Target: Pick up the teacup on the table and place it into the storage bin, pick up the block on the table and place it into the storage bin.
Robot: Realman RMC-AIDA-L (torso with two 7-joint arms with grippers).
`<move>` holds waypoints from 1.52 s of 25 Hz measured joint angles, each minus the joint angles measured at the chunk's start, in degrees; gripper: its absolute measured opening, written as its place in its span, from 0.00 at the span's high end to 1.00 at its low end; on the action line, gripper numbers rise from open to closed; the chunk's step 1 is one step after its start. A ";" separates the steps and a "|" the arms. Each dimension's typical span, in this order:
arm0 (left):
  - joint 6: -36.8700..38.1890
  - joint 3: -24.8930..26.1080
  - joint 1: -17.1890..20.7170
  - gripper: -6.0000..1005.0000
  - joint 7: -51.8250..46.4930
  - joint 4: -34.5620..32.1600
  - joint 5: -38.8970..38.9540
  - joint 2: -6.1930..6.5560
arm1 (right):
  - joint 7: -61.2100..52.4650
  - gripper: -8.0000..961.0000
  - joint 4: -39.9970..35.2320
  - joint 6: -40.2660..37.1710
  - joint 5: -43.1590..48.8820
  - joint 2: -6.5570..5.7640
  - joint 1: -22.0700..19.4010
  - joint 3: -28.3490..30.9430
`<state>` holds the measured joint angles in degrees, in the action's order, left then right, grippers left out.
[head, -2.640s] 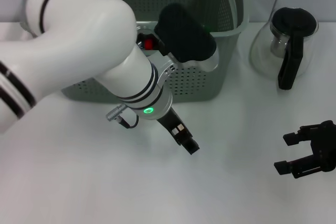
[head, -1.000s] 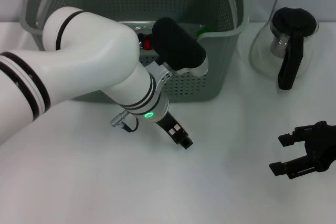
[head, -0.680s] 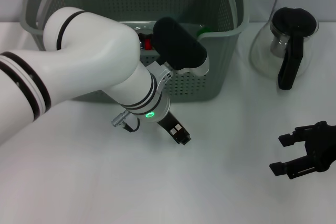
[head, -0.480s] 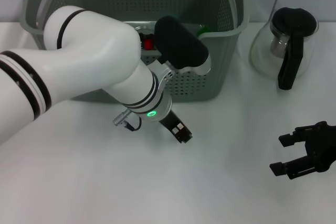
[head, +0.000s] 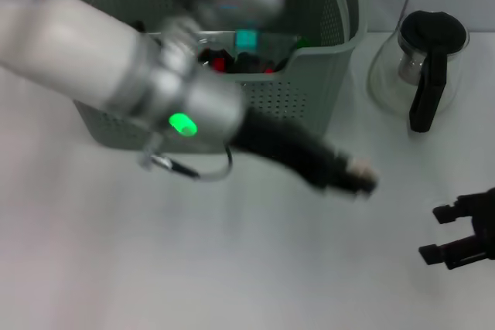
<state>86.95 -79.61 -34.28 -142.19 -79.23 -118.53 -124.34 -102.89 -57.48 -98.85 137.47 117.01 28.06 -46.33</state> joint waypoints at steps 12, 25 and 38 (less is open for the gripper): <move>-16.71 22.28 -11.55 0.47 13.57 19.14 2.13 3.72 | 1.38 0.03 0.93 -0.05 -0.28 0.96 0.94 2.02; 8.76 25.22 -0.30 0.14 35.23 16.92 13.59 2.62 | 11.31 0.03 6.51 -5.06 -9.96 -1.16 1.58 8.64; 4.32 25.35 9.88 0.05 64.41 40.26 13.38 2.10 | 30.27 0.04 18.83 3.40 -10.56 2.30 3.44 9.56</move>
<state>91.27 -54.26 -24.40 -77.78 -38.97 -105.15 -122.24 -72.62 -38.65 -95.45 126.91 119.32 31.50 -36.77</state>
